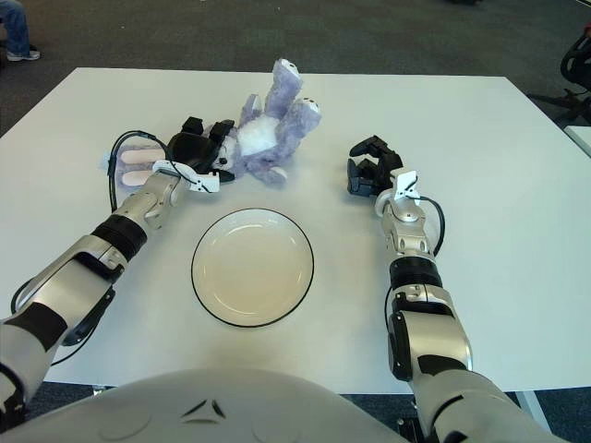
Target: Put the doll into the plate.
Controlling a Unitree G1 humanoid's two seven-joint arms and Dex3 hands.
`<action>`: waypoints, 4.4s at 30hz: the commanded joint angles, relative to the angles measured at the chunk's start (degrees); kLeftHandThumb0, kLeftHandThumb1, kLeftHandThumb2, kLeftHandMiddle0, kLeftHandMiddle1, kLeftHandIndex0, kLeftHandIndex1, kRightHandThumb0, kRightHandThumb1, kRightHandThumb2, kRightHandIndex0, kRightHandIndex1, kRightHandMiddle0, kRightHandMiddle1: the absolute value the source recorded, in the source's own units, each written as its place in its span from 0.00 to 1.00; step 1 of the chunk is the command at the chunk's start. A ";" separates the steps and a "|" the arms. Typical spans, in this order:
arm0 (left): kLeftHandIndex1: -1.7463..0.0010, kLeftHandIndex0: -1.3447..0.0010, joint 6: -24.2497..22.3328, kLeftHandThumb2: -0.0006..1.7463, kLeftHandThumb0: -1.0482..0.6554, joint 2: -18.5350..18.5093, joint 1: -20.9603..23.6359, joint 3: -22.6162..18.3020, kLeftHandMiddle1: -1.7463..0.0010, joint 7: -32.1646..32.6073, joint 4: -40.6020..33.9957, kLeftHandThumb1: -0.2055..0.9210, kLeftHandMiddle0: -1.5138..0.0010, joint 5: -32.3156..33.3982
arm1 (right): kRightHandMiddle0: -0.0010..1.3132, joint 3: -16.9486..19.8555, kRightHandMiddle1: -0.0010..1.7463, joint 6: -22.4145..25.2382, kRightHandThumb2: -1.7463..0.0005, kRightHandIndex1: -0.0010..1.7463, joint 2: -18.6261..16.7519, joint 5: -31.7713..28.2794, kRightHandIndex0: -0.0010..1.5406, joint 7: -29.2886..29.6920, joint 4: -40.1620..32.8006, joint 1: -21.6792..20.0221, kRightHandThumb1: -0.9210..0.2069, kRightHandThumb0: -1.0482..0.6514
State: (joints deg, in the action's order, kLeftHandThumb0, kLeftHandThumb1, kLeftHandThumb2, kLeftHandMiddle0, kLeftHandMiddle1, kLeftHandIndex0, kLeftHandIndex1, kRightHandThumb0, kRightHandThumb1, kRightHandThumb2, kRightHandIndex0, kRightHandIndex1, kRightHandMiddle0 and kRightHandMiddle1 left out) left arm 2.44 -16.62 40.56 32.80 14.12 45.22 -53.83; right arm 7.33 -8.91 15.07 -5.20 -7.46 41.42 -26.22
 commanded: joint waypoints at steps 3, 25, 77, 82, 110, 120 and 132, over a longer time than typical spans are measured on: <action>0.54 1.00 1.74 0.06 0.05 0.30 -1.93 2.24 0.00 -3.56 2.22 0.97 0.95 0.96 | 0.32 -1.07 0.97 3.60 0.20 1.00 -0.20 1.34 0.45 -0.71 2.14 2.97 0.59 0.61; 0.00 0.60 9.53 0.71 0.62 -2.49 -1.61 2.72 0.28 -3.96 0.81 0.41 0.46 4.64 | 0.32 -1.12 0.97 3.50 0.20 1.00 -0.09 1.39 0.44 -0.94 2.44 2.84 0.59 0.61; 0.00 0.42 10.47 0.93 0.62 -4.04 -4.94 -1.49 0.14 6.97 -4.22 0.16 0.45 8.07 | 0.31 -1.02 0.97 2.50 0.22 1.00 0.26 1.57 0.44 -1.38 6.10 1.16 0.57 0.61; 0.00 0.41 9.10 0.93 0.62 -3.96 -5.73 -2.51 0.16 6.88 -6.34 0.15 0.44 8.16 | 0.31 -0.92 0.97 2.18 0.22 1.00 0.28 1.43 0.44 -1.57 6.83 0.84 0.57 0.61; 0.00 0.37 3.13 0.95 0.61 -6.91 -9.74 -7.88 0.18 6.41 -23.36 0.10 0.41 4.76 | 0.31 -1.01 0.97 -0.27 0.22 1.00 0.67 1.54 0.43 -2.02 11.91 -1.39 0.57 0.61; 0.00 0.36 2.91 0.96 0.62 -8.44 -12.22 -10.17 0.19 7.22 -31.32 0.10 0.40 3.00 | 0.30 -1.14 0.98 -0.77 0.22 1.00 0.73 1.60 0.43 -2.14 12.63 -1.72 0.56 0.61; 0.00 0.36 2.77 0.93 0.61 -8.55 -13.42 -11.89 0.23 7.69 -34.91 0.11 0.39 1.79 | 0.32 -1.07 0.96 -1.27 0.23 1.00 0.86 1.57 0.43 -2.64 13.54 -2.11 0.57 0.61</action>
State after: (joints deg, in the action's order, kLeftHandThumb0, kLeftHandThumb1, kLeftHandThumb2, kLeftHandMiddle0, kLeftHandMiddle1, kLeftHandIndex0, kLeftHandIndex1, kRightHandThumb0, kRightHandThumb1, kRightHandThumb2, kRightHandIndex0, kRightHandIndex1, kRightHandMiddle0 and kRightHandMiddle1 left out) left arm 5.43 -24.81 27.60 22.07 20.66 11.38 -51.26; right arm 7.13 -13.33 16.36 -5.08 -9.72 51.55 -31.56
